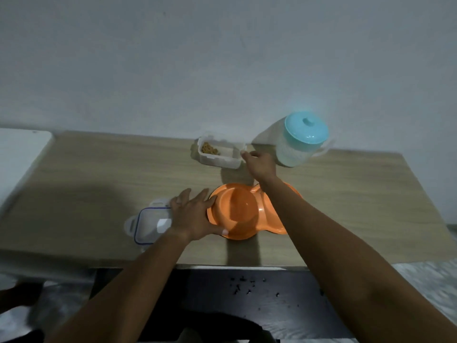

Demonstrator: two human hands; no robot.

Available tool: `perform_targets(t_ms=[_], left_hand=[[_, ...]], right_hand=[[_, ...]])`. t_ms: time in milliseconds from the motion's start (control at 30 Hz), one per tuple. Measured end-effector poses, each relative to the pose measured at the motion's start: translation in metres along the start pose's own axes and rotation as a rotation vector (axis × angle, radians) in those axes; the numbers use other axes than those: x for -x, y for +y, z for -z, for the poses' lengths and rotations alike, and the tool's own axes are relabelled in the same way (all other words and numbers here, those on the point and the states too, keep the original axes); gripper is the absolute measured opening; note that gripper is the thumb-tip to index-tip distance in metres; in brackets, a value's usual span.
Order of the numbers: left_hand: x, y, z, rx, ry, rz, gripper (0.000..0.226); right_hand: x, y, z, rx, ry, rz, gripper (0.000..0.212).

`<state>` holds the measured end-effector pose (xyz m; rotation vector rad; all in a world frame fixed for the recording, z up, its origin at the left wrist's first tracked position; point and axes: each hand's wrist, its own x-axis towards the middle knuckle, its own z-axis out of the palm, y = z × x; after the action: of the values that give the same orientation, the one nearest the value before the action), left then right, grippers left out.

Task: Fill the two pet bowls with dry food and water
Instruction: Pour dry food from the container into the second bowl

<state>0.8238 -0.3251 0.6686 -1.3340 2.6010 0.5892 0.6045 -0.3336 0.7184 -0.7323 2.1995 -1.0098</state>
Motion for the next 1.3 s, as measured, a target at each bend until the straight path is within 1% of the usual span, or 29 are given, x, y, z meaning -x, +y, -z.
perform_targets(t_ms=[67,133,167,200,267,367,433,467,533,567,667,833,900,967,1033,1133,1200,1300], left_hand=[[-0.002,0.0,0.0,-0.021,0.018,-0.009,0.117],[-0.006,0.001,0.001,-0.037,0.016,-0.015,0.113],[-0.007,0.001,0.001,-0.046,0.015,-0.017,0.11],[-0.009,0.001,0.001,-0.053,0.013,-0.016,0.107],[-0.01,0.002,0.003,-0.063,0.005,-0.01,0.102],[-0.009,0.003,0.004,-0.049,-0.015,-0.014,0.108],[-0.008,0.002,0.004,-0.049,-0.018,-0.019,0.113],[-0.008,0.002,0.005,-0.045,-0.022,-0.018,0.114],[-0.007,0.002,0.007,-0.032,-0.039,-0.017,0.116],[-0.006,0.003,0.009,-0.026,-0.05,-0.017,0.116],[-0.003,0.006,0.013,-0.005,-0.063,-0.007,0.118],[0.002,0.012,0.019,0.027,-0.099,0.01,0.119],[0.003,0.015,0.022,0.043,-0.103,0.01,0.116],[0.006,0.021,0.025,0.093,-0.065,0.004,0.112],[0.012,0.029,0.026,0.185,0.004,-0.014,0.113],[0.016,0.038,0.021,0.341,0.04,-0.028,0.117],[0.015,0.042,0.016,0.402,0.038,0.003,0.116],[0.014,0.046,0.012,0.456,0.044,0.048,0.108]], right_hand=[[-0.021,-0.007,-0.016,0.002,-0.039,-0.023,0.058],[-0.047,-0.001,-0.032,-0.002,-0.062,-0.07,0.072],[-0.062,0.005,-0.039,0.005,-0.069,-0.092,0.074],[-0.069,0.009,-0.043,0.021,-0.075,-0.113,0.07],[-0.054,-0.002,-0.04,0.042,-0.075,-0.156,0.051],[-0.035,-0.006,-0.034,0.026,-0.068,-0.154,0.037],[-0.023,-0.003,-0.026,-0.07,-0.051,-0.177,0.041],[-0.015,-0.002,-0.022,-0.162,-0.049,-0.197,0.04],[-0.002,0.0,-0.011,-0.387,-0.051,-0.207,0.026],[0.006,0.001,-0.003,-0.473,-0.064,-0.204,0.025],[0.027,0.007,0.026,-0.566,-0.133,-0.169,0.035],[0.048,0.03,0.074,-0.579,-0.194,-0.136,0.04],[0.053,0.04,0.089,-0.592,-0.208,-0.103,0.048],[0.058,0.048,0.102,-0.574,-0.196,-0.07,0.055],[0.066,0.052,0.112,-0.512,-0.182,-0.02,0.051],[0.075,0.055,0.121,-0.469,-0.192,0.046,0.044],[0.08,0.056,0.124,-0.444,-0.196,0.082,0.047],[0.082,0.056,0.123,-0.382,-0.184,0.133,0.048]])
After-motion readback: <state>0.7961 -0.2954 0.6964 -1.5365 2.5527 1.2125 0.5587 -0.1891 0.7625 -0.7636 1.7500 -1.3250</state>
